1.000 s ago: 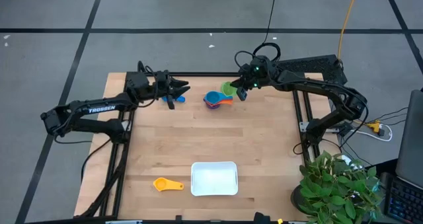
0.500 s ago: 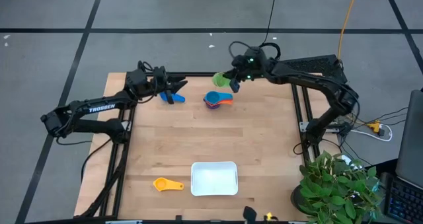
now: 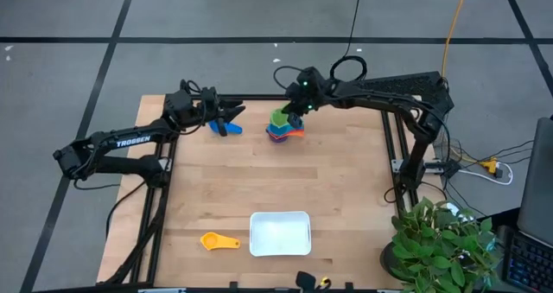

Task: Nest measuring cups in basket
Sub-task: Stack the green measuring cup on the light blue measuring cup

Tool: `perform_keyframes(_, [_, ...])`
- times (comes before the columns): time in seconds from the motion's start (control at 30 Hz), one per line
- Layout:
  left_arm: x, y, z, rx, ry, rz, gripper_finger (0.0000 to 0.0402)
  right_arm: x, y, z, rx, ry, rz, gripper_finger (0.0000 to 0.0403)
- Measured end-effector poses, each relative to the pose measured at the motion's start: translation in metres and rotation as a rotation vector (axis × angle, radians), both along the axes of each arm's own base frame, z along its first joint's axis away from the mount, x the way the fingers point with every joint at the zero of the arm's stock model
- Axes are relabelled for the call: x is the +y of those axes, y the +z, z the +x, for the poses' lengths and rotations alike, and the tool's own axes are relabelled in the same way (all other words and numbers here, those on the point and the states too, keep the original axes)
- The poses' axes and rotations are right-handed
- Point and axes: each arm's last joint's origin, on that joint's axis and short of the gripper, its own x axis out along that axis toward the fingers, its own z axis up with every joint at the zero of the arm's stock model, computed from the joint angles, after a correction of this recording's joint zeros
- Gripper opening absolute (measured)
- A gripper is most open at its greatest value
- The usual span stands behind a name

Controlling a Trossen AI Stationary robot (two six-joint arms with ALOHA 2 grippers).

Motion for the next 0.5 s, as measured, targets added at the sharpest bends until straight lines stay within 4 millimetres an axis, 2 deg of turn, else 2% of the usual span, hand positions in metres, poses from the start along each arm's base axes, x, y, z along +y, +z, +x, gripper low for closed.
perform_keyframes(0.1, [0.000,0.000,0.000,0.001,0.000,-0.001,0.0127,0.004,-0.011,0.008,0.064,0.029,0.016,0.0000])
perform_keyframes(0.2, [0.000,-0.002,0.000,0.013,-0.001,-0.010,0.0127,0.005,-0.012,0.014,0.090,0.030,-0.021,0.0000])
perform_keyframes(0.5, [0.000,-0.004,0.000,0.030,-0.002,-0.025,0.0127,0.007,-0.015,0.013,0.137,0.015,-0.033,0.0015])
